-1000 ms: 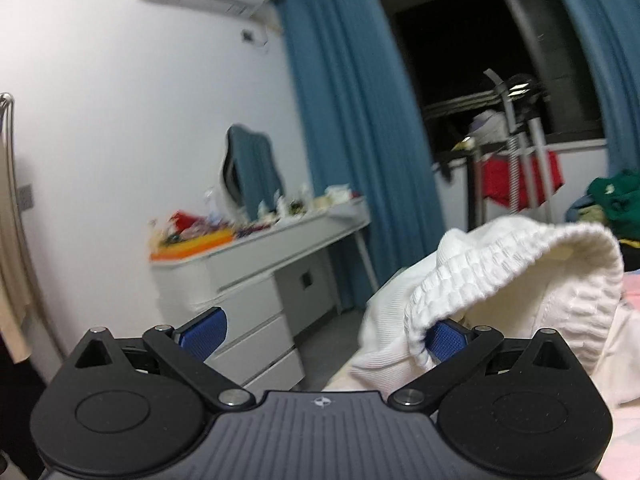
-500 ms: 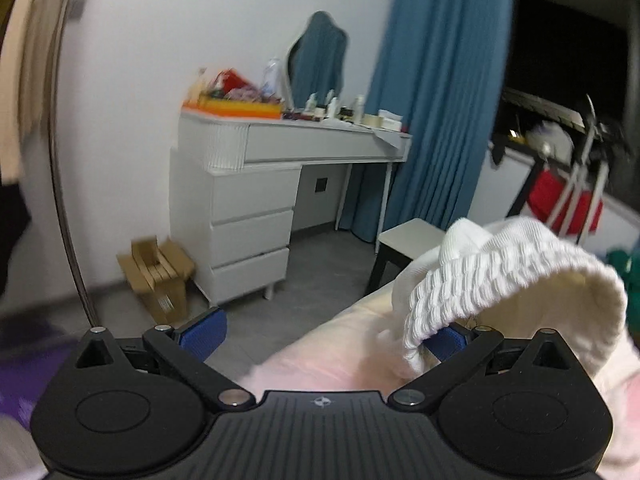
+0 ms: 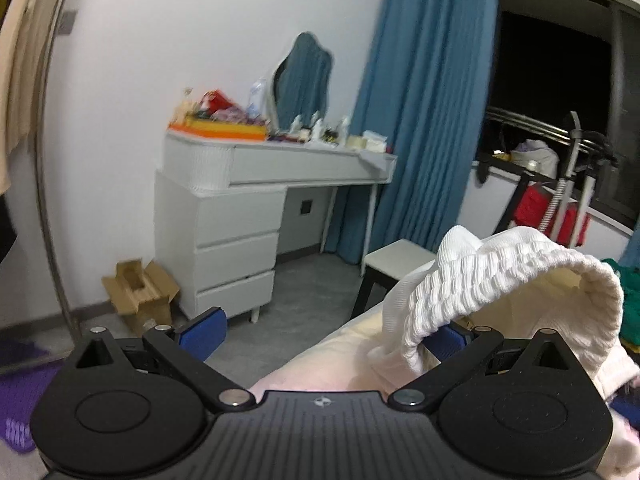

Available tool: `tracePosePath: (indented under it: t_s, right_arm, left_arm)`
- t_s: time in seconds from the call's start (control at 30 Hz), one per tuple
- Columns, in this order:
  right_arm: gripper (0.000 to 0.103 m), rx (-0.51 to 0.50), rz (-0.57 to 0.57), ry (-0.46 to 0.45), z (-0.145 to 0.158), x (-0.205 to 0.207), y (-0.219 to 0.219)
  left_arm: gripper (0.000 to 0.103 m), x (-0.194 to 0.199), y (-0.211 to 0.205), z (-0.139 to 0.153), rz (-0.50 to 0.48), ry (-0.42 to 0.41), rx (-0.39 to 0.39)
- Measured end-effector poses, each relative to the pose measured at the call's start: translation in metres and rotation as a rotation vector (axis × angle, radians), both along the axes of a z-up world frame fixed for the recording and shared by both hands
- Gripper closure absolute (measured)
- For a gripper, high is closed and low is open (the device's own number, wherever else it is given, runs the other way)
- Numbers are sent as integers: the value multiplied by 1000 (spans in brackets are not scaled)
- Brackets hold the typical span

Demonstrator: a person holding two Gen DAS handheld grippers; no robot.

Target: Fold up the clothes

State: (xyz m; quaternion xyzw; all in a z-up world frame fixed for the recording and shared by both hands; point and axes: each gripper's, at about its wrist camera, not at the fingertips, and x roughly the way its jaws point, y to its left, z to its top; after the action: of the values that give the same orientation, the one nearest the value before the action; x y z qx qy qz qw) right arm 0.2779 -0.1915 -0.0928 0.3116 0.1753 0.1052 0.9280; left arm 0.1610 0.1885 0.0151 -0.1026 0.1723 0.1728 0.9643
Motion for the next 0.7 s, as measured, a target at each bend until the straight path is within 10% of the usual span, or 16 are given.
tracePosePath:
  t_s: [0.13,0.3,0.7]
  right_arm:
    - [60,129,-2,-20,-10,27,0]
    - [89,172,-20,13,-2,35,3]
    - [92,63,-56,-122,63,-90,-24]
  left_arm:
    - [2,-3,-19,-4,-55,-40,64]
    - [4,-8,-41,-9,-116,-53,130]
    - [5,-62,-119,-21,-345,-81,270]
